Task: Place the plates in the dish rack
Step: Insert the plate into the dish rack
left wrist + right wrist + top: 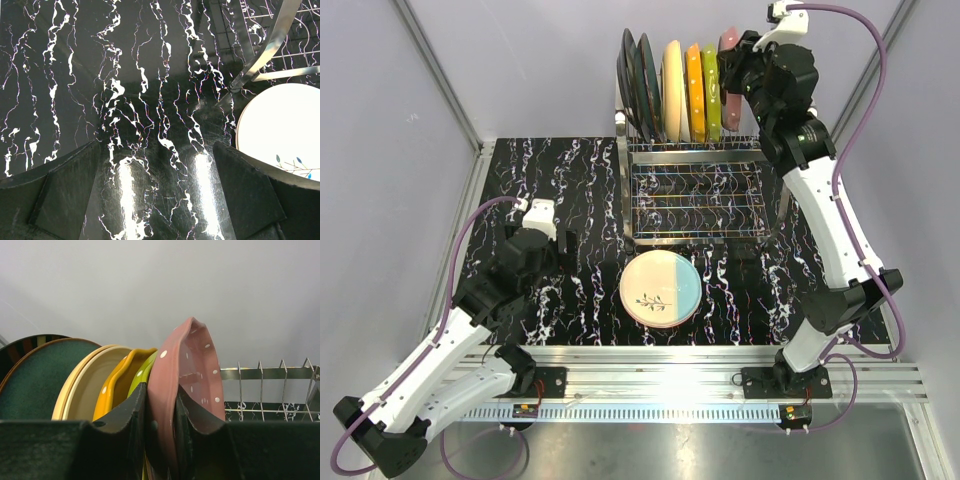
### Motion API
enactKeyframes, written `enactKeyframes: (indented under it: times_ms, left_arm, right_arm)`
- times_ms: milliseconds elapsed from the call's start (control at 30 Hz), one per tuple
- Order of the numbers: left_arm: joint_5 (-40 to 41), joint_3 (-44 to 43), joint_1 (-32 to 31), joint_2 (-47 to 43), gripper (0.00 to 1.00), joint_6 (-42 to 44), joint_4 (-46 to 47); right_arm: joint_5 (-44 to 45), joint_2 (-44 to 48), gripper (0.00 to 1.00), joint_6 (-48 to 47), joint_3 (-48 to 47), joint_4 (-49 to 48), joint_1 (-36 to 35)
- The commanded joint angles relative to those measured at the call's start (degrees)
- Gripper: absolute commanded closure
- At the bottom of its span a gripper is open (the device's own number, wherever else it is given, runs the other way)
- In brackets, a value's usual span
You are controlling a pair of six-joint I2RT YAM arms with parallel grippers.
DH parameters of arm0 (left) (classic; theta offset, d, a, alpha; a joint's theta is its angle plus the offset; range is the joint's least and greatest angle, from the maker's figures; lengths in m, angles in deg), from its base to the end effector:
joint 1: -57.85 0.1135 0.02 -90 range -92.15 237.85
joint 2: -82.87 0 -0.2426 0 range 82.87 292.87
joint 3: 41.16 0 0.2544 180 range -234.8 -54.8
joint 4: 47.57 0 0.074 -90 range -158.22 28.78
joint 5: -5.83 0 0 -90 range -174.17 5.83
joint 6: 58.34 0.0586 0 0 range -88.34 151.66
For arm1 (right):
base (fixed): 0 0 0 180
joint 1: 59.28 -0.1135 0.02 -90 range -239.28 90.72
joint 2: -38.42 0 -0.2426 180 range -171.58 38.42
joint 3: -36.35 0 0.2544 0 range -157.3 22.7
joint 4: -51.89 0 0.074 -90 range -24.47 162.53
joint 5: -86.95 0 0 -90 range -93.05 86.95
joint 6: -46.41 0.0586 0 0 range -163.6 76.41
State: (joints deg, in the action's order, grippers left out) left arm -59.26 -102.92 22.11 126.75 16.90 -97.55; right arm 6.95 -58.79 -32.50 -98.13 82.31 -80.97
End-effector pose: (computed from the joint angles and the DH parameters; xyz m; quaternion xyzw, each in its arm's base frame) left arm 0.1727 -0.0938 0.2922 0.0529 0.8592 -0.0309 0.5080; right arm 0.3603 0.1323 0.5239 0.0039 0.6643 0.1548 0.7313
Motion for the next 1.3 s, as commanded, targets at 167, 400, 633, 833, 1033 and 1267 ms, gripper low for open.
enactKeyframes:
  times_ms: [167,400,633,833,1033,1267]
  left_arm:
    - [0.93,0.39,0.24,-0.64,0.01,0.26,2.76]
    - [1.11,0.39,0.33,-0.46,0.01,0.35,2.76]
    - [1.29,0.39,0.33,-0.11,0.01,0.35,2.76]
    - [1.37,0.83,0.33,-0.37,0.01,0.88,3.29]
    - [1.29,1.45,0.33,-0.98,0.01,2.11,5.04]
    - [1.37,2.94,0.24,-3.53,0.01,3.25,6.89]
  right_arm:
    - [-1.21,5.36,0.99,2.44,5.69,-8.69,0.07]
    - [-0.95,4.57,0.93,1.12,5.61,-6.23,0.07]
    - [-2.79,4.31,1.0,1.21,6.84,-5.44,-0.02]
    - [-3.58,4.22,1.0,-0.37,5.79,-4.56,0.07]
    - [-3.76,4.92,1.0,-1.16,7.01,-4.12,0.07]
    - [-2.18,5.98,0.96,-4.41,9.92,-4.74,0.07]
